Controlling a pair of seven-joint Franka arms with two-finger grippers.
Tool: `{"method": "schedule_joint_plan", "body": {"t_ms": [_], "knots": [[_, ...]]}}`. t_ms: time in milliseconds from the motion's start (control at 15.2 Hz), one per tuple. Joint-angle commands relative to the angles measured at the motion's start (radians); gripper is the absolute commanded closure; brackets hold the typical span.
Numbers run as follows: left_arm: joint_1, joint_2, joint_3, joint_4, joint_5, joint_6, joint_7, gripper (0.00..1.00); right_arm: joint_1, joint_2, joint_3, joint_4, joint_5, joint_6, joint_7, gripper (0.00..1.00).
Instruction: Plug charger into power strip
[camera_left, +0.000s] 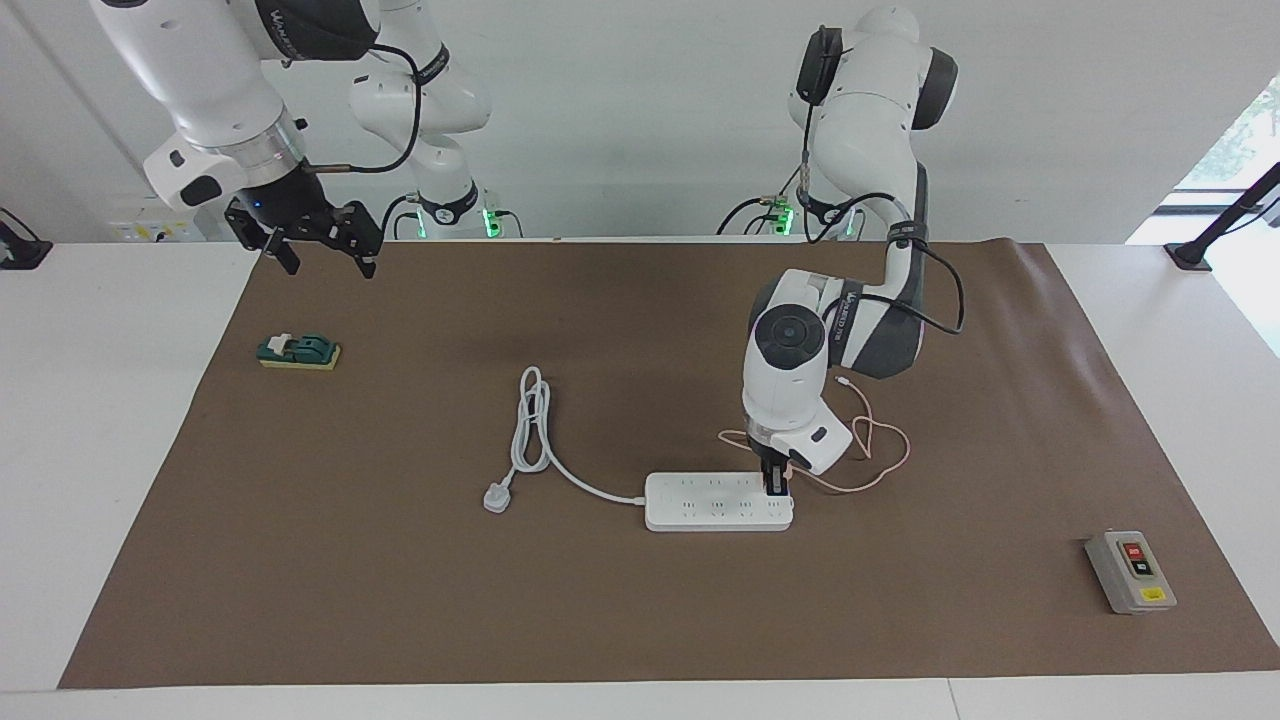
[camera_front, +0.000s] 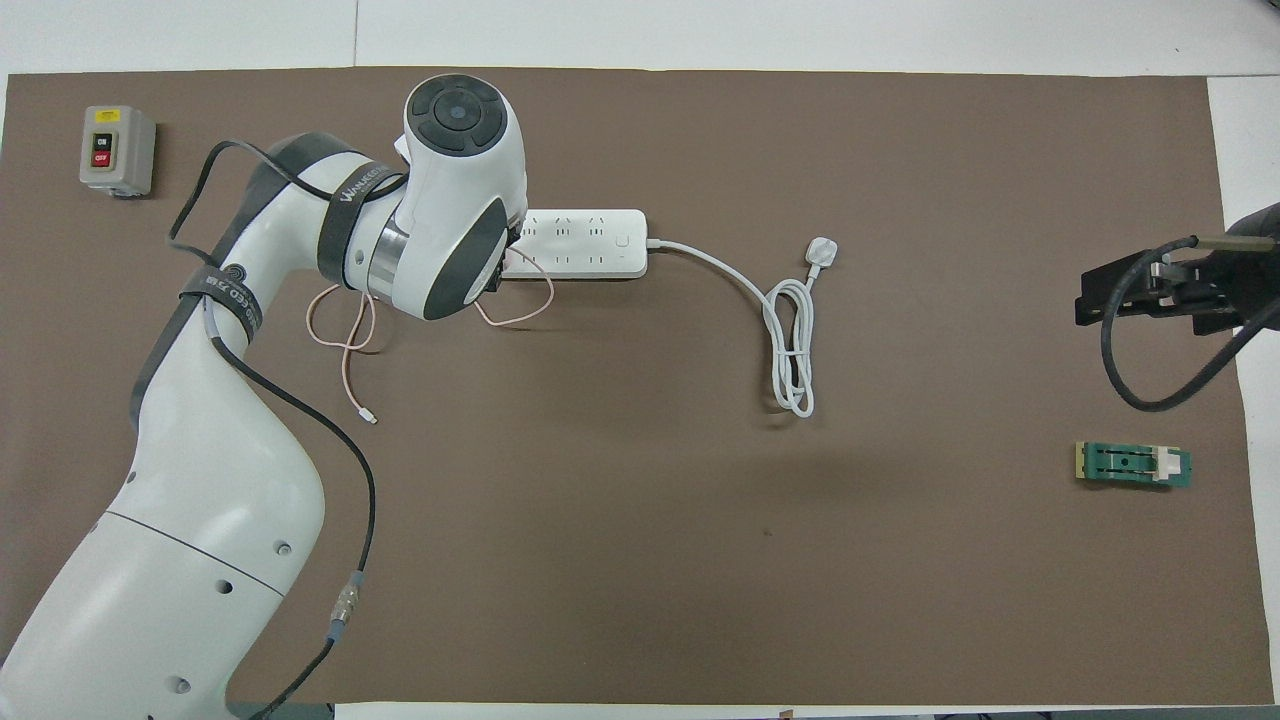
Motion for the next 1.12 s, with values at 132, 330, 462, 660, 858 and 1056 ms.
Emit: {"method": "schedule_joint_plan", "body": {"t_ms": [132,330,462,660,858,1056], "knots": [[-0.029,-0.027,-0.004,-0.144,-0.007,0.132,-0.024,1.00,-0.020,-0.017,0.016,-0.018,-0.013,0.000,-0.019,0.00],[-0.021,-0.024,-0.005,-0.151,-0.001,0.142,-0.015,1.00,-0.020,-0.017,0.014,-0.018,-0.013,0.000,-0.019,0.00],[-0.020,-0.019,-0.005,-0.154,0.000,0.146,-0.006,1.00,-0.020,-0.017,0.014,-0.018,-0.013,0.000,-0.019,0.00],[0.017,-0.006,-0.011,-0.141,-0.010,0.130,0.065,1.00,-0.020,-0.017,0.016,-0.018,-0.013,0.000,-0.019,0.00],[0.068,0.002,-0.030,-0.105,-0.088,0.083,0.144,1.00,-0.020,-0.017,0.014,-0.018,-0.013,0.000,-0.019,0.00],[0.068,0.004,-0.028,-0.106,-0.098,0.097,0.160,1.00,-0.020,-0.017,0.016,-0.018,-0.013,0.000,-0.019,0.00]]}}
